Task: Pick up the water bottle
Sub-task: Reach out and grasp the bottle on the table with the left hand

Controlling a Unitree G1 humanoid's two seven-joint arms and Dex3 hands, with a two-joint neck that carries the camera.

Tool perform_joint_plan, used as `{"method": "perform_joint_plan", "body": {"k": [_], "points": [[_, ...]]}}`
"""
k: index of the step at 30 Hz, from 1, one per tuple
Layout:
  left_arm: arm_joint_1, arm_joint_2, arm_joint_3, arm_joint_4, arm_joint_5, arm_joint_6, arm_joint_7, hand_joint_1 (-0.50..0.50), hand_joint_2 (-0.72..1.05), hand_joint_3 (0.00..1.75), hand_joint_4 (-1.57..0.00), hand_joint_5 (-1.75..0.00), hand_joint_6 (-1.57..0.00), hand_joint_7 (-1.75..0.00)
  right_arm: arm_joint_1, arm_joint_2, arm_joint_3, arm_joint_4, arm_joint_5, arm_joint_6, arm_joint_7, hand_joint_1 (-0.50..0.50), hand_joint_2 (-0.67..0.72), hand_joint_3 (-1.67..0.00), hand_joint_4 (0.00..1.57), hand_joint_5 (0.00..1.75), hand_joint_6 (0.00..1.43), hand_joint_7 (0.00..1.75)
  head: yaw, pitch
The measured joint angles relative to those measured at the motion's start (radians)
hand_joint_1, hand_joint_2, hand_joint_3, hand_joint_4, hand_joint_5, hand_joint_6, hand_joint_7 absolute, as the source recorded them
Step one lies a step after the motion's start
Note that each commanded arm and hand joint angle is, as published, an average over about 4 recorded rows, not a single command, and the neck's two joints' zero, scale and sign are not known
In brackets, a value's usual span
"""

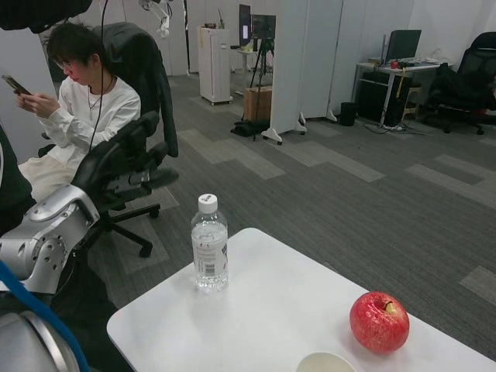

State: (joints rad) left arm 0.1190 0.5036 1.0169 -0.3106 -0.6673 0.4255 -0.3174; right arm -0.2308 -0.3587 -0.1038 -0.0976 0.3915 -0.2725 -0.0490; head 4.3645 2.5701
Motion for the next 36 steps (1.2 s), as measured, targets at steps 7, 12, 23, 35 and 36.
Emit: {"method": "perform_joint_plan", "body": {"k": [7,12,23,35,36], "points": [[0.001,-0.026,-0.047,0.035,0.087,-0.074,-0.003,-0.5,-0.64,0.09,0.0,0.0,0.0,0.0,-0.001,0.001,0.006,0.023,0.0,0.0,-0.002,-0.46,-0.29,0.0,0.0,0.0,0.0,0.0,0.005,-0.022],[0.001,-0.039,-0.061,0.057,0.149,-0.105,-0.012,-0.5,-0.64,0.09,0.0,0.0,0.0,0.0,-0.007,0.001,0.013,0.035,0.0,-0.001,-0.008,-0.46,-0.29,0.0,0.0,0.0,0.0,0.0,0.011,-0.04],[-0.033,-0.101,-0.117,0.11,0.303,-0.122,-0.056,-0.5,-0.64,0.09,0.0,0.0,0.0,0.0,-0.035,0.015,0.038,0.078,0.001,-0.003,-0.011,-0.46,-0.29,0.0,0.0,0.0,0.0,0.0,0.02,-0.065],[-0.088,-0.13,-0.245,0.204,0.389,-0.136,-0.086,-0.5,-0.64,0.09,0.0,0.0,0.0,0.0,-0.039,0.017,0.04,0.081,0.0,-0.007,-0.013,-0.46,-0.26,0.0,0.0,0.0,0.0,0.0,0.01,-0.068],[-0.094,-0.136,-0.255,0.214,0.397,-0.137,-0.092,-0.5,-0.64,0.09,0.0,0.0,0.0,0.0,-0.039,0.017,0.04,0.082,0.0,-0.01,-0.013,-0.46,-0.26,0.0,0.0,0.0,0.0,0.0,0.009,-0.067]]}}
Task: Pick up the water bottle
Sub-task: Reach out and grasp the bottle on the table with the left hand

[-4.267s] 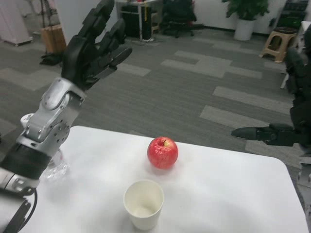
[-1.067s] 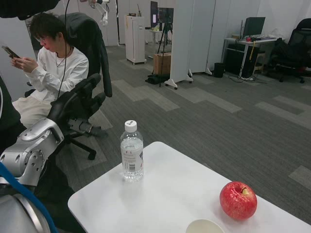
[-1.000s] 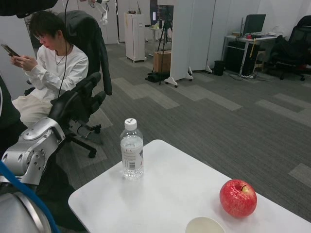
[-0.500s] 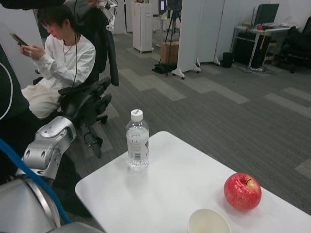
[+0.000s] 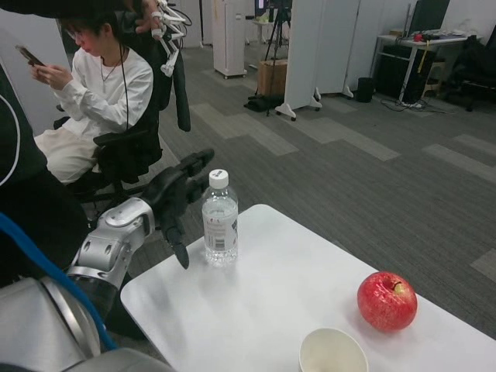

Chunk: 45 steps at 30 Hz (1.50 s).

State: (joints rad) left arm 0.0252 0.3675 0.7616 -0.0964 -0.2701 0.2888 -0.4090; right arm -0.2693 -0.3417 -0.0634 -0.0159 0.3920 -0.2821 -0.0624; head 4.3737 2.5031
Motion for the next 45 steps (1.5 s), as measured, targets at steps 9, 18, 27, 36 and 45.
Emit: {"method": "perform_joint_plan", "body": {"k": [9,18,27,36,45], "points": [[-0.035,-0.015,-0.067,0.075,0.024,-0.008,-0.019,-0.5,-0.55,0.09,0.0,0.0,0.0,0.0,0.0,0.0,0.0,0.004,0.006,-0.012,0.0,-0.46,-0.22,0.0,0.0,0.0,0.0,0.0,-0.008,-0.002],[-0.045,-0.012,-0.098,0.129,0.023,-0.018,-0.024,-0.5,-0.57,0.09,0.0,0.0,0.0,0.0,0.0,0.0,0.001,0.004,0.006,-0.021,0.0,-0.46,-0.22,0.0,0.0,0.0,0.0,0.0,-0.005,-0.004],[-0.045,-0.007,-0.144,0.144,0.016,-0.019,-0.032,-0.5,-0.55,0.09,0.0,0.0,0.0,0.0,0.0,0.0,0.012,0.004,0.007,-0.021,0.0,-0.48,-0.22,0.0,0.0,0.0,0.0,0.0,-0.005,-0.016],[-0.045,-0.007,-0.155,0.147,-0.014,-0.019,-0.033,-0.5,-0.55,0.09,0.0,0.0,0.0,0.0,0.001,0.0,0.012,-0.006,0.008,-0.022,0.0,-0.48,-0.24,0.0,0.0,0.0,0.0,0.0,0.0,-0.011],[-0.045,-0.004,-0.163,0.148,-0.072,-0.024,-0.033,-0.5,-0.55,0.09,0.0,0.0,0.0,0.0,0.003,0.0,0.012,-0.01,0.008,-0.022,0.0,-0.49,-0.22,0.0,0.0,0.0,0.0,0.0,0.001,-0.008]]}}
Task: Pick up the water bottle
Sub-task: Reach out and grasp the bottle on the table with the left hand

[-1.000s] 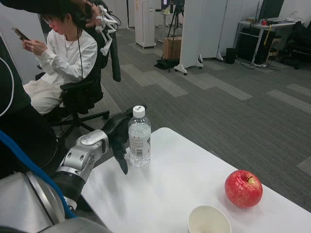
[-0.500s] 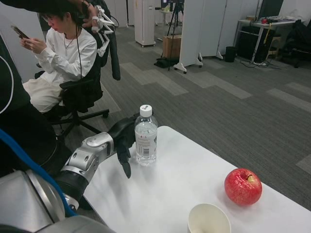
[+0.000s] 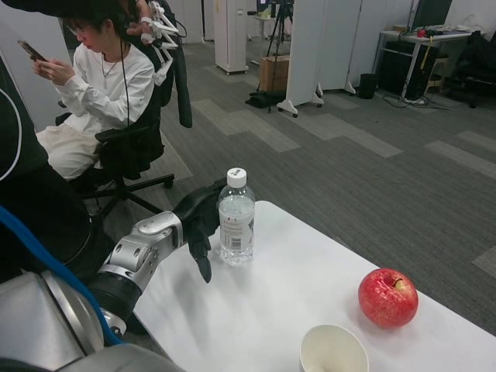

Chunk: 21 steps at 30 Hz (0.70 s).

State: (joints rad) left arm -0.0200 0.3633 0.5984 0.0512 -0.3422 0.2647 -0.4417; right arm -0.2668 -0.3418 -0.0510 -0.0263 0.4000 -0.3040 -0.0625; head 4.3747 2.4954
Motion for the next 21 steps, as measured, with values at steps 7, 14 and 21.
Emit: {"method": "perform_joint_plan", "body": {"k": [7,14,21], "points": [[0.0,0.002,-0.018,0.0,-0.011,-0.001,-0.001,-0.5,-0.48,0.09,0.0,0.0,0.0,0.0,0.001,0.0,0.0,0.0,0.008,-0.001,0.0,-0.47,-0.26,0.0,0.0,0.0,0.0,0.0,-0.006,0.002],[-0.003,0.002,-0.025,0.0,-0.031,0.0,-0.001,-0.5,-0.46,0.09,0.0,0.0,0.0,0.0,0.001,0.0,0.0,0.0,0.011,-0.005,0.0,-0.5,-0.26,0.0,0.0,0.0,0.0,0.0,-0.011,0.011],[-0.012,0.006,-0.027,0.0,-0.037,0.001,-0.002,-0.5,-0.28,0.09,0.0,0.0,0.0,0.0,0.004,0.0,0.0,0.0,0.015,-0.01,0.0,-0.5,-0.26,0.0,0.0,0.0,0.0,0.0,-0.006,0.04]]}}
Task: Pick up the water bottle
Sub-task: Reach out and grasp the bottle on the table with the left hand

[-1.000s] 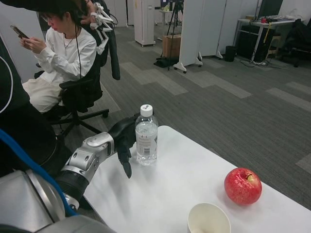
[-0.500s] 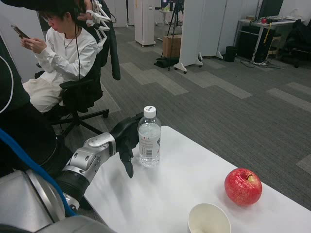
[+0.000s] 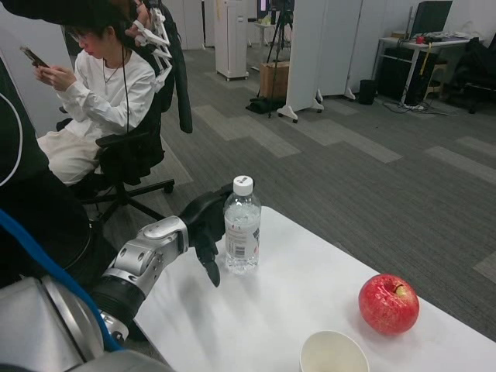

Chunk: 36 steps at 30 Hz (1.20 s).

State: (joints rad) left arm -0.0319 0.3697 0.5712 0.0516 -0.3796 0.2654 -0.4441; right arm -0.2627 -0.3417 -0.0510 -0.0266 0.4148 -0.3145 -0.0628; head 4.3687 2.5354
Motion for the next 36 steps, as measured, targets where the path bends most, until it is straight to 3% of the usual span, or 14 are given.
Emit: {"method": "perform_joint_plan", "body": {"k": [5,9,11,14,18,23,26,36], "points": [[-0.003,0.008,-0.007,0.004,-0.022,0.003,-0.005,-0.5,0.38,0.09,0.0,0.0,0.0,-0.07,0.002,0.0,0.0,0.0,0.002,-0.005,0.0,-0.5,-0.22,0.0,0.0,0.0,0.0,0.0,0.0,0.001],[-0.007,0.021,-0.011,0.009,-0.035,0.014,-0.03,-0.47,0.65,0.07,-0.02,-0.03,-0.07,-0.16,0.003,0.0,0.0,0.0,0.005,-0.007,-0.001,-0.47,-0.24,0.0,0.0,0.0,0.0,0.0,-0.003,0.0],[-0.01,0.027,-0.011,0.011,-0.045,0.021,-0.045,-0.38,0.69,0.02,-0.07,-0.1,-0.17,-0.28,0.007,0.0,0.0,0.0,0.007,-0.009,-0.001,-0.48,-0.22,0.0,0.0,0.0,0.0,0.0,-0.004,0.0],[-0.011,0.028,-0.013,0.012,-0.058,0.023,-0.057,-0.22,0.69,0.07,-0.25,-0.38,-0.45,-0.49,0.015,0.0,0.0,0.0,0.013,-0.012,-0.003,-0.48,-0.22,0.0,0.0,0.0,0.0,0.0,-0.005,-0.002],[-0.011,0.028,-0.019,0.013,-0.069,0.023,-0.07,-0.14,0.69,0.09,-0.76,-0.82,-0.97,-0.93,0.019,0.0,0.0,-0.004,0.019,-0.025,-0.006,-0.48,-0.24,0.0,0.0,0.0,0.0,0.0,-0.004,-0.005],[-0.011,0.029,-0.025,0.013,-0.069,0.023,-0.079,-0.12,0.78,0.04,-1.08,-1.23,-1.13,-1.2,0.026,0.0,0.0,-0.013,0.024,-0.028,-0.007,-0.46,-0.22,0.0,0.0,0.0,0.0,0.0,-0.002,-0.005],[-0.011,0.029,-0.028,0.013,-0.069,0.022,-0.081,-0.09,0.76,0.02,-1.17,-1.41,-1.16,-1.31,0.03,0.0,0.0,-0.015,0.026,-0.029,-0.008,-0.46,-0.22,0.0,0.0,0.0,0.0,0.0,0.0,-0.004],[-0.007,0.033,-0.038,0.002,-0.07,0.02,-0.084,-0.08,0.69,0.0,-1.31,-1.64,-1.18,-1.36,0.036,0.0,0.005,-0.016,0.039,-0.042,-0.008,-0.46,-0.22,0.0,0.0,0.0,0.0,0.0,-0.003,-0.005]]}}
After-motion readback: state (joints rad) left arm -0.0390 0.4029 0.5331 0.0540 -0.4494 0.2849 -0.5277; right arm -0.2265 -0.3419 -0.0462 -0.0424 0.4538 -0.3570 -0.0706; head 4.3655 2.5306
